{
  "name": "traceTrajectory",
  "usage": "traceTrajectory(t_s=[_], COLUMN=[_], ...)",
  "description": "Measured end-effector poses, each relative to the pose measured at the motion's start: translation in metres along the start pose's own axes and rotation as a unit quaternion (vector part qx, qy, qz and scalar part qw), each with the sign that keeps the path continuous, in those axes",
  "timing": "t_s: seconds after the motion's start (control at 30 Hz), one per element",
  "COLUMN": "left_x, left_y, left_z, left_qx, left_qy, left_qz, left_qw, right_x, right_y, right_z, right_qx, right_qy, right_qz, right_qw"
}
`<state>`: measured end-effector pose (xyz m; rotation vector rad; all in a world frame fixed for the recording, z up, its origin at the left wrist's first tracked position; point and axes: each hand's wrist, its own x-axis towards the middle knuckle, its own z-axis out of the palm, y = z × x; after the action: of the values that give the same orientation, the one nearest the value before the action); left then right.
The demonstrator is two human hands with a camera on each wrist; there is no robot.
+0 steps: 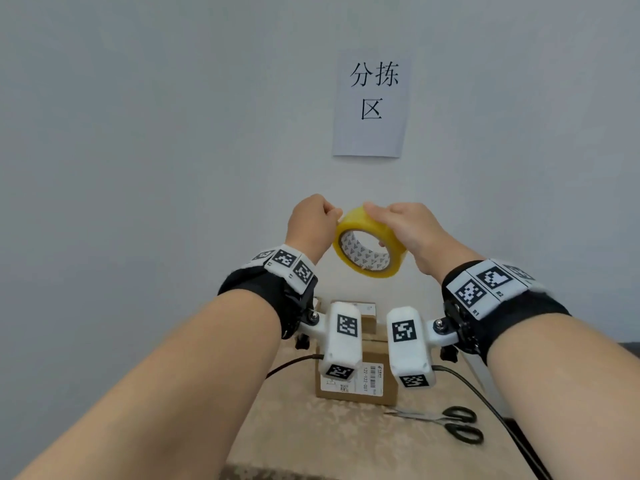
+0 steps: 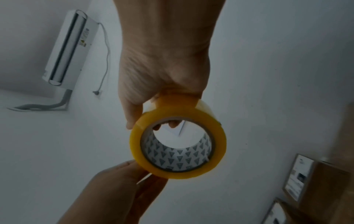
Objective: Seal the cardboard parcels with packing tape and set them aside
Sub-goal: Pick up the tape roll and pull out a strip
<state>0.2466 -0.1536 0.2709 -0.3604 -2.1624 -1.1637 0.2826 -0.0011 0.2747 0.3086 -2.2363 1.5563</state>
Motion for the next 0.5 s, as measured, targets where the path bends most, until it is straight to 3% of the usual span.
traceTrajectory(t_s=[0.23,0.33,0.5], left_x=[-0.017,-0.03,-0.044], left_y=[-0.074,-0.105,-0.16], left_z=[0.048,0.069,0.085], left_qx=[-0.028,-0.043,-0.05], left_qy=[-0.057,-0.075,-0.098], left_qz=[-0.16,-0.212,-0.281], left_qw=[0.985,0.974,0.953], right_x=[0.015,0.027,0.047], right_y=[0.077,0.103,0.132], right_z=[0.025,0.036,0.047], right_qx=[0.004,-0.109,-0.306], right_qy=[-0.028,-0.043,-0.112], right_qz=[0.084,0.073,0.07], right_qw=[0.996,0.99,0.943])
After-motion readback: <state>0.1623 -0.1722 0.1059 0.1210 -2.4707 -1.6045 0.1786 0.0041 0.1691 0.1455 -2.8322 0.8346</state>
